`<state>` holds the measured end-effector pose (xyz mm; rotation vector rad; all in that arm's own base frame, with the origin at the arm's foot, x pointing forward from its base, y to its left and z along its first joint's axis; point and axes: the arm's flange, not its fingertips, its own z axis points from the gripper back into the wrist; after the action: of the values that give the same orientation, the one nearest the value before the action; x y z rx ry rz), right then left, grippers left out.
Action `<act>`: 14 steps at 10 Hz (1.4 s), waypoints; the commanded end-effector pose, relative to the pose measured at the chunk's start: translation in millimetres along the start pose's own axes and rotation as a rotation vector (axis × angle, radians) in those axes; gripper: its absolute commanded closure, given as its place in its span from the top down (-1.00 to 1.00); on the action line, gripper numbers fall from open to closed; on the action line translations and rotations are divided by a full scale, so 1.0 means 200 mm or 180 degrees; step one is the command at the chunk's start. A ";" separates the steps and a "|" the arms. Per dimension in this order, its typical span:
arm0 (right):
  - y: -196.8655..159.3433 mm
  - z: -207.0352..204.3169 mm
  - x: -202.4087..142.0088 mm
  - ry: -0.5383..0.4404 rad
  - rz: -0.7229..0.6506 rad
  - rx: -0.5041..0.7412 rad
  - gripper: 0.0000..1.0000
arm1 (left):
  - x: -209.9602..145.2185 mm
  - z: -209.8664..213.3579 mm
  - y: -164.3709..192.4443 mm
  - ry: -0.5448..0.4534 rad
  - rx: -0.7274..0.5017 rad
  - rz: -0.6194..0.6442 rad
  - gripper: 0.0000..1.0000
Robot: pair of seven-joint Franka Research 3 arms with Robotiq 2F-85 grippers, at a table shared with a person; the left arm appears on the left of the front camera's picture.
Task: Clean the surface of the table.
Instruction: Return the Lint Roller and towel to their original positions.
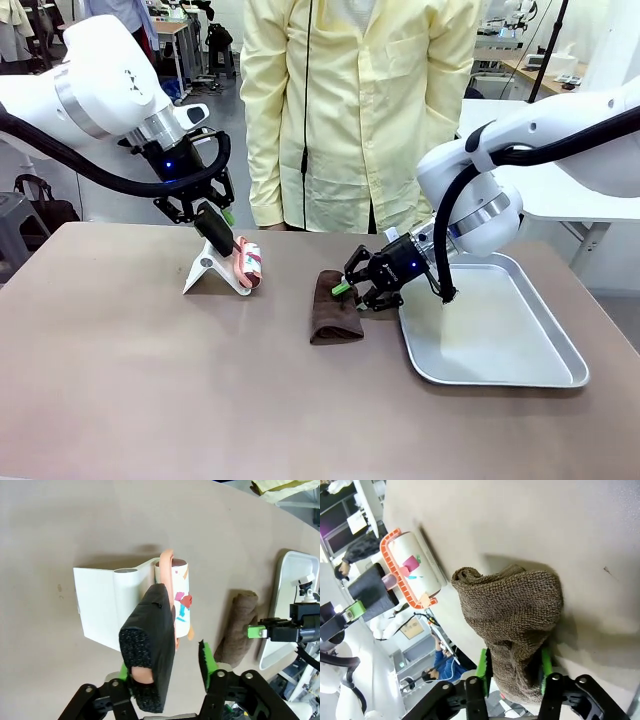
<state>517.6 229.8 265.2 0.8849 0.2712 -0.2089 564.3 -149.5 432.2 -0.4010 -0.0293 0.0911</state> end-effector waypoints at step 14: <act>0.24 0.35 -0.24 -0.0022 0.0634 -0.0177 1.00 | -0.43 0.43 0.46 -0.0432 -0.1070 -0.0545 1.00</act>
<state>509.3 219.7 345.1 0.8750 0.2125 -0.0450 489.2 -58.4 484.3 -0.6369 -0.2002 0.0041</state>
